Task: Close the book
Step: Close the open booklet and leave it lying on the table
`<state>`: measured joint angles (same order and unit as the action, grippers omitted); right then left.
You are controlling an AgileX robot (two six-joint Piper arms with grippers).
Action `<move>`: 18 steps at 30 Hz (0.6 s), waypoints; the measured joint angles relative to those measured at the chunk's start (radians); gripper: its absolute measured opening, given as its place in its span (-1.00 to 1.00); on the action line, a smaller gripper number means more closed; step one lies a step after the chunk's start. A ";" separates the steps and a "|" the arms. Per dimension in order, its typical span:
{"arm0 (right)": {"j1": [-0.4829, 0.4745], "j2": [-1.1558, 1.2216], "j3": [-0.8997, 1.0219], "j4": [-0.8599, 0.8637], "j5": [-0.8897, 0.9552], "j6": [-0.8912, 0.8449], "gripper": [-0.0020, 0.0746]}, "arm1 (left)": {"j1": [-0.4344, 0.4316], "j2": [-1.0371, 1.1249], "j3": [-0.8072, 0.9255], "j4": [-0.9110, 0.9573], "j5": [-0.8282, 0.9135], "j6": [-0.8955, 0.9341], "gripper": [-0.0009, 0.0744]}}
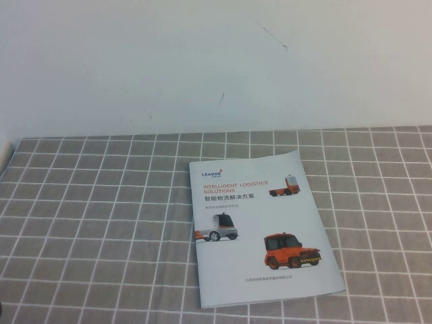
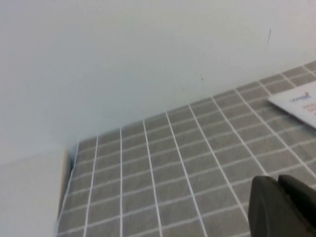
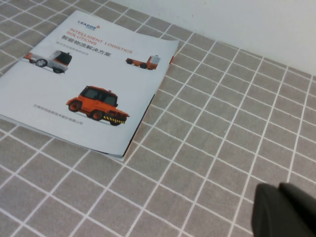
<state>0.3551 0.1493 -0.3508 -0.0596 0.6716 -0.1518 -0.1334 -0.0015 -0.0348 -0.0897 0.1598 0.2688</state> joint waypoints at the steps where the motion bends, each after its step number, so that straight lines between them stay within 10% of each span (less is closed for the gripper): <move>1: 0.000 0.000 0.000 0.000 0.000 0.000 -0.95 | 0.010 -0.005 0.023 0.000 0.000 -0.002 -0.99; 18: 0.000 0.000 0.000 0.000 0.000 0.000 -0.95 | 0.018 -0.010 0.054 0.036 0.158 -0.252 -0.99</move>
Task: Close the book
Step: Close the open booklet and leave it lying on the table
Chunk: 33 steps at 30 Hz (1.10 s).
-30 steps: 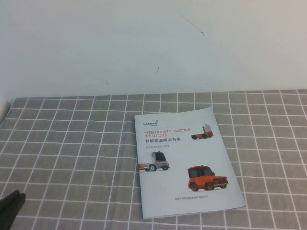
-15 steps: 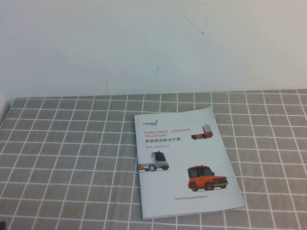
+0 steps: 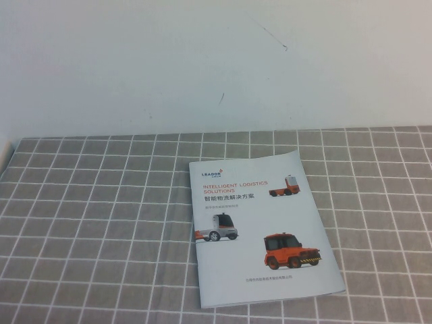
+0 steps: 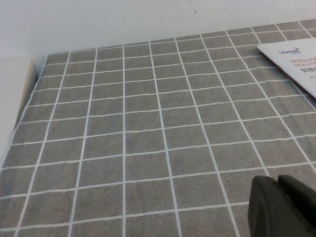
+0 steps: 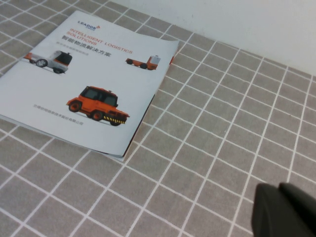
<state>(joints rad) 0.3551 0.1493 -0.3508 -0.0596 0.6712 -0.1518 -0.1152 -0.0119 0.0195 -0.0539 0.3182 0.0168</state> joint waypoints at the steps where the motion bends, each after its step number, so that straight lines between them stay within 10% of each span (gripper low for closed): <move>1: 0.000 0.000 0.000 0.000 0.000 0.000 -0.95 | 0.000 0.000 0.000 0.000 0.000 -0.002 -0.99; 33: 0.000 0.000 0.000 0.002 0.000 0.000 -0.95 | 0.000 0.000 -0.004 0.012 0.012 -0.057 -0.99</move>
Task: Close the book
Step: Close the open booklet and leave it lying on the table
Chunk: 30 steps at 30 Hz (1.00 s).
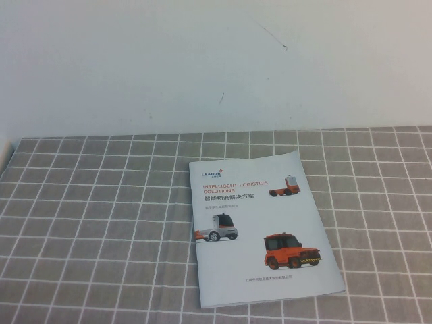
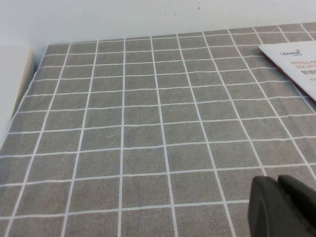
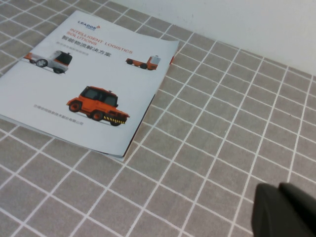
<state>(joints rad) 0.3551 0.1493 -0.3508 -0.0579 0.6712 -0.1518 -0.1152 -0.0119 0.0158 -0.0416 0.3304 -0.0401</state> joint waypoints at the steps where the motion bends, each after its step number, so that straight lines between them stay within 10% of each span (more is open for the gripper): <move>1: 0.000 0.000 0.000 0.000 0.000 0.000 -0.95 | 0.000 0.000 0.000 0.000 0.000 0.000 -0.99; 15: -0.029 -0.058 0.056 -0.162 -0.061 0.001 -0.95 | 0.000 0.000 0.000 0.000 0.002 0.000 -0.99; 30: -0.463 -0.162 0.322 -0.051 -0.248 0.107 -0.95 | 0.000 0.000 0.000 0.000 0.002 0.000 -0.99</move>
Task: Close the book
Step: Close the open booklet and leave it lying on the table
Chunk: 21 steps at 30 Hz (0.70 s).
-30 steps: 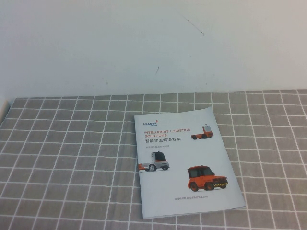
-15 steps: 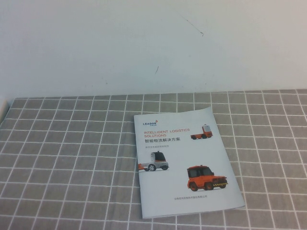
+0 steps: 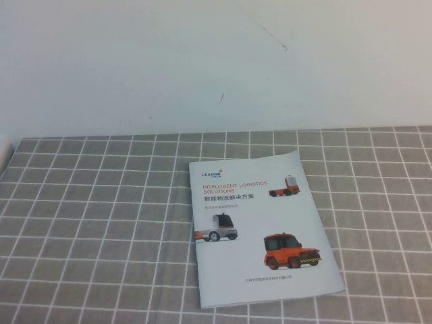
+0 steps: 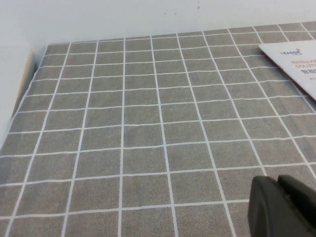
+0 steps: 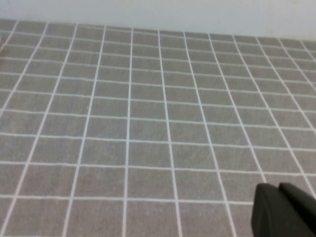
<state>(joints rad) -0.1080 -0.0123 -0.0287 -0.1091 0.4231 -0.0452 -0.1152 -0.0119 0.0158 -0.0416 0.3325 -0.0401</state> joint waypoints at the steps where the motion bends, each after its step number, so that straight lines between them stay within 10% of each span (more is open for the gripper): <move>1: -0.002 0.000 0.021 0.004 -0.013 0.002 -0.95 | 0.000 0.000 0.000 0.000 0.000 0.000 -0.99; 21: 0.005 0.000 0.047 0.010 -0.071 -0.121 -0.95 | 0.000 -0.002 0.000 0.001 0.000 0.000 -0.99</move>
<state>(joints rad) -0.1034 -0.0123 0.0178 -0.0992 0.3525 -0.1662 -0.1152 -0.0134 0.0158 -0.0401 0.3325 -0.0401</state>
